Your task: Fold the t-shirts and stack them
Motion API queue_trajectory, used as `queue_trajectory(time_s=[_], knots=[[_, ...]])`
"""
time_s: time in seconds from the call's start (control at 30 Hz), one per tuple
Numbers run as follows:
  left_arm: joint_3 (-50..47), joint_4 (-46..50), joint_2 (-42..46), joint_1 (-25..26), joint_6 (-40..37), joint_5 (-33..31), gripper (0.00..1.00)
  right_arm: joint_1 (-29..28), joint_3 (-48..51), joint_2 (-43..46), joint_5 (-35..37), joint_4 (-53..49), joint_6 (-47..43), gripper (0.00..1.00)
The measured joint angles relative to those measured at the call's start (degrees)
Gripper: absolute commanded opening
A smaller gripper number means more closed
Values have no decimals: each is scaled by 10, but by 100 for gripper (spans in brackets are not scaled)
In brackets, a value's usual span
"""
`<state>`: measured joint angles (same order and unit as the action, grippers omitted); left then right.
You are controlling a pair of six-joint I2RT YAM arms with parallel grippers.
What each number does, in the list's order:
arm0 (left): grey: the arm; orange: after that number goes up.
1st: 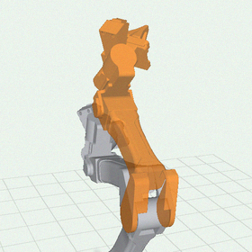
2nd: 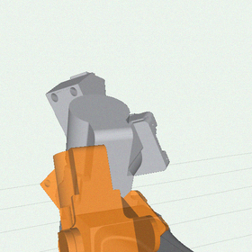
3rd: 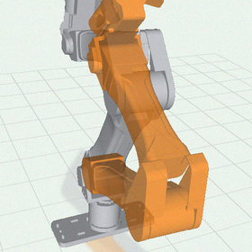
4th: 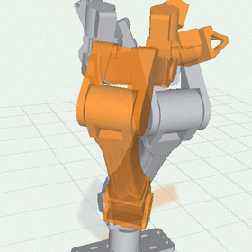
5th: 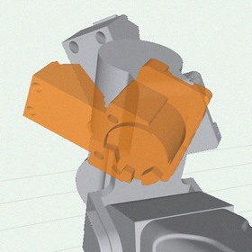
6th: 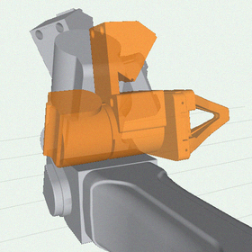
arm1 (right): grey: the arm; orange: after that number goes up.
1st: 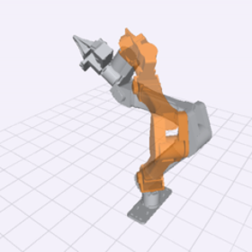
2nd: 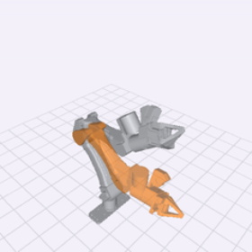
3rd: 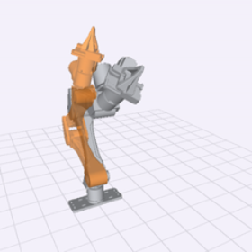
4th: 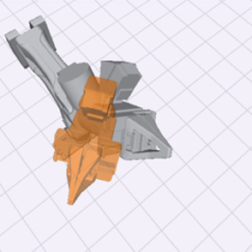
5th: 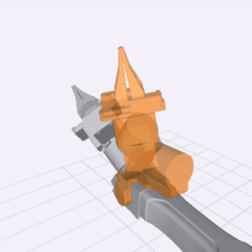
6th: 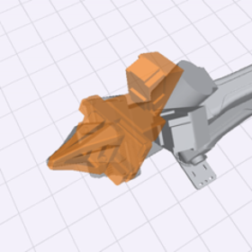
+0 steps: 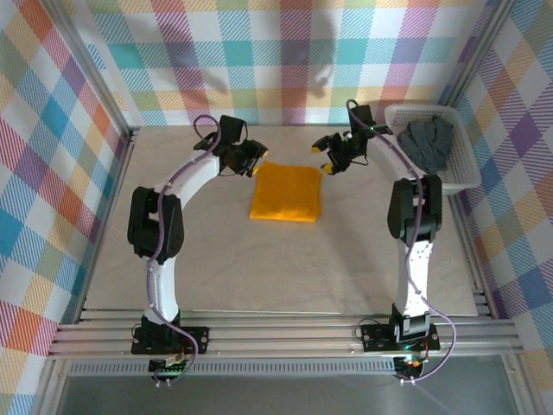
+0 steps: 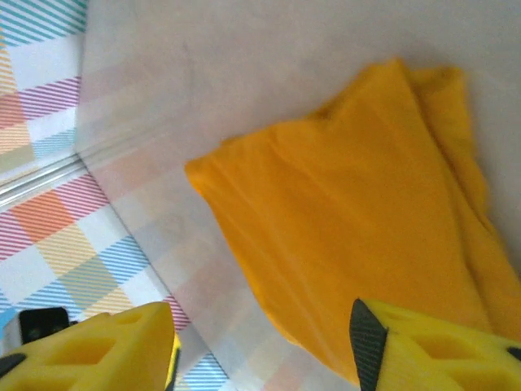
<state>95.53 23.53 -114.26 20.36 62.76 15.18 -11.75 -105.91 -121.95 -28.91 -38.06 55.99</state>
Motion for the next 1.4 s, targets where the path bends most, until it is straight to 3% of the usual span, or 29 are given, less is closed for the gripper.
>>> queue_trajectory(time_s=[0.13, 0.23, 0.3, 0.47, 0.57, 0.73, 0.83, 0.9, 1.0, 1.1, 1.23, 1.4], knots=[[-185, -31, 155, 54, 23, -31, 48, -11, 183, 173, 16, 30, -33, 62], [-310, -124, 222, 123, 86, -47, 50, -20, 333, 320, 8, 103, -42, 67], [-367, -192, 217, 165, 130, -61, 60, -29, 428, 417, 3, 156, -45, 72], [-394, -309, 130, 209, 209, -100, 64, -42, 562, 607, 4, 215, -43, 73], [-394, -374, 88, 218, 260, -125, 67, -42, 571, 660, 4, 217, -44, 73], [-376, -426, 41, 223, 313, -149, 65, -42, 572, 687, 4, 215, -43, 72], [-351, -437, 17, 223, 332, -158, 55, -42, 576, 687, 3, 210, -43, 71], [-336, -449, 1, 223, 344, -161, 36, -42, 576, 687, 4, 206, -42, 71], [-315, -469, -27, 215, 359, -161, 15, -42, 576, 687, 4, 203, -42, 71], [-312, -479, -39, 200, 367, -157, 4, -42, 576, 687, 4, 200, -42, 70], [-312, -478, -38, 131, 349, -130, 0, -42, 576, 687, 6, 190, -45, 70], [-298, -430, -28, -30, 265, -70, 0, -42, 576, 683, 9, 183, -49, 70]])
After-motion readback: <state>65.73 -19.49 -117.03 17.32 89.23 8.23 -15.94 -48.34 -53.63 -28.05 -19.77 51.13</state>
